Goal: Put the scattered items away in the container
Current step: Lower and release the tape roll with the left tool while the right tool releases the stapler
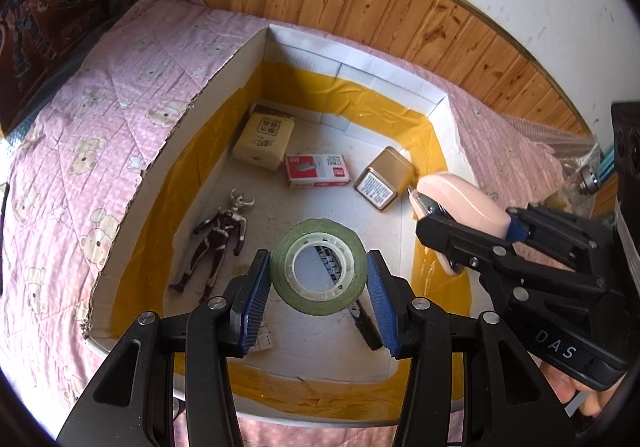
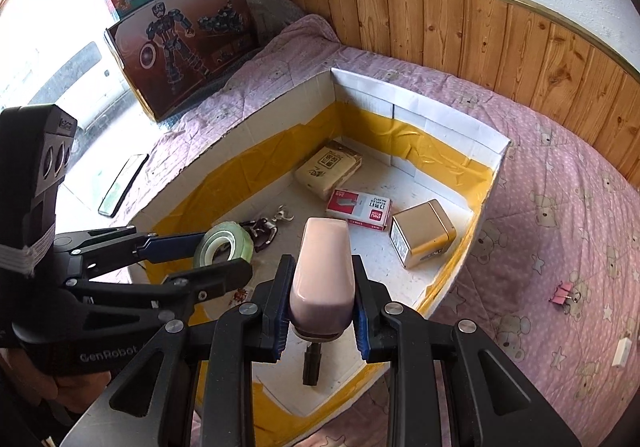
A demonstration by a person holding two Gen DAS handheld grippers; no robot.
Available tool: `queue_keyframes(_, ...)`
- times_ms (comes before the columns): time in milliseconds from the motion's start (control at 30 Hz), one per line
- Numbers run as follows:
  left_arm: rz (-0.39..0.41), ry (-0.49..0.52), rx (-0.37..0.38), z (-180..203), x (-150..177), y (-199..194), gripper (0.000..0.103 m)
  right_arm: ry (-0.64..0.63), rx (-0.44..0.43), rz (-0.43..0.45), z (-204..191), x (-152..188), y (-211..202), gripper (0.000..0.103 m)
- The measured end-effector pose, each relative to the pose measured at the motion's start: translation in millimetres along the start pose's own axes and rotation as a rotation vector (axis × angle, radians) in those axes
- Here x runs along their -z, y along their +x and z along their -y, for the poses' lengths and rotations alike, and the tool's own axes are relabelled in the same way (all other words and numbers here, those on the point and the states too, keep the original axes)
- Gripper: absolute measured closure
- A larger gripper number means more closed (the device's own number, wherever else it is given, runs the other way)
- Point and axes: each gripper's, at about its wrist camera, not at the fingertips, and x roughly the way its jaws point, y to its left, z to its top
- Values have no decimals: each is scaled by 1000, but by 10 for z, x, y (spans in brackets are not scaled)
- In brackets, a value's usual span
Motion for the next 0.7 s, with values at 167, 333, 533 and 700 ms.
queue_keyframes(167, -2, 38, -39, 42, 23, 35, 53, -39, 15, -49, 9, -59, 145, 76)
queue_keyframes(333, -22, 48, -63, 40, 35, 89, 53, -69, 31, -99, 37, -131, 282, 76)
queue_keyframes(533, -60, 24, -55, -8, 40, 174, 53, -93, 65, -139, 62, -215, 426, 76)
queue_keyframes(700, -85, -37, -47, -116, 30, 220, 53, -88, 78, -156, 105, -255, 510, 75)
